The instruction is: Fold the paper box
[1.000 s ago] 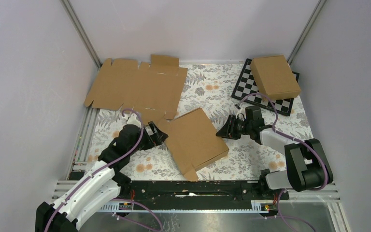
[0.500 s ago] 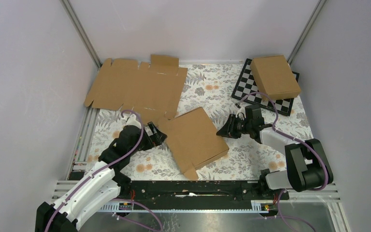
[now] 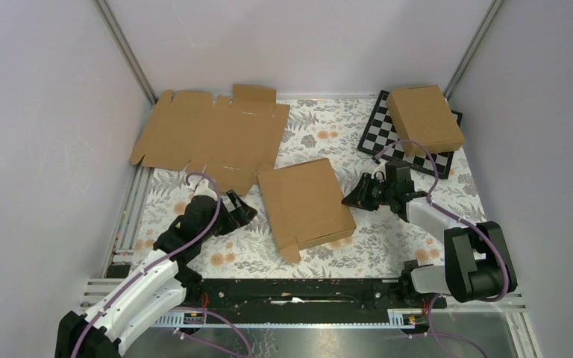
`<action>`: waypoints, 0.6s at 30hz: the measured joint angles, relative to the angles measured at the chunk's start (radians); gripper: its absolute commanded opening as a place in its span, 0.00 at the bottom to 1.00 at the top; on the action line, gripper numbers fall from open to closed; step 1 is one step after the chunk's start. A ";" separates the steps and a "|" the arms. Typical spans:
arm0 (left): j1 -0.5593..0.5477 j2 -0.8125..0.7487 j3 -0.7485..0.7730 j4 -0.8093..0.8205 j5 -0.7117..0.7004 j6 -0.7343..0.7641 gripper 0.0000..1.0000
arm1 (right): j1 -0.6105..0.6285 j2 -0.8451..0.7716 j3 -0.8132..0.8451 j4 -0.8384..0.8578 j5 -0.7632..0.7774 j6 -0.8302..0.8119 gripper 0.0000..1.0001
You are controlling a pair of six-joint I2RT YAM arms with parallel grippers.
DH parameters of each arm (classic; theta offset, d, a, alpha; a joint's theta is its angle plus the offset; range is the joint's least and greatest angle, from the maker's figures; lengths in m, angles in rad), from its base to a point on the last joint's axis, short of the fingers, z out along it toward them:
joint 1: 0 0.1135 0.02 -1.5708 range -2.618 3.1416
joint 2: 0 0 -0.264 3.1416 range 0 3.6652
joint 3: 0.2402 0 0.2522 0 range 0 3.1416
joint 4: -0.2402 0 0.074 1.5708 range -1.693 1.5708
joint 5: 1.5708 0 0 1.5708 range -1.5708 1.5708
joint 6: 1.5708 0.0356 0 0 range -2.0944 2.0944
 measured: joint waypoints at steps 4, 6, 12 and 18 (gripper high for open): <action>0.021 0.012 -0.033 0.011 0.009 -0.034 0.99 | -0.014 0.000 0.000 -0.002 -0.007 0.000 0.36; 0.026 0.024 -0.042 0.015 0.015 -0.044 0.99 | -0.022 0.001 0.000 -0.010 -0.010 0.000 0.37; 0.028 0.032 -0.042 0.018 0.036 -0.047 0.99 | -0.039 -0.018 -0.004 -0.039 -0.011 0.002 0.59; 0.028 -0.001 -0.042 0.015 0.041 -0.040 0.99 | -0.045 -0.180 -0.016 -0.098 0.006 0.000 0.82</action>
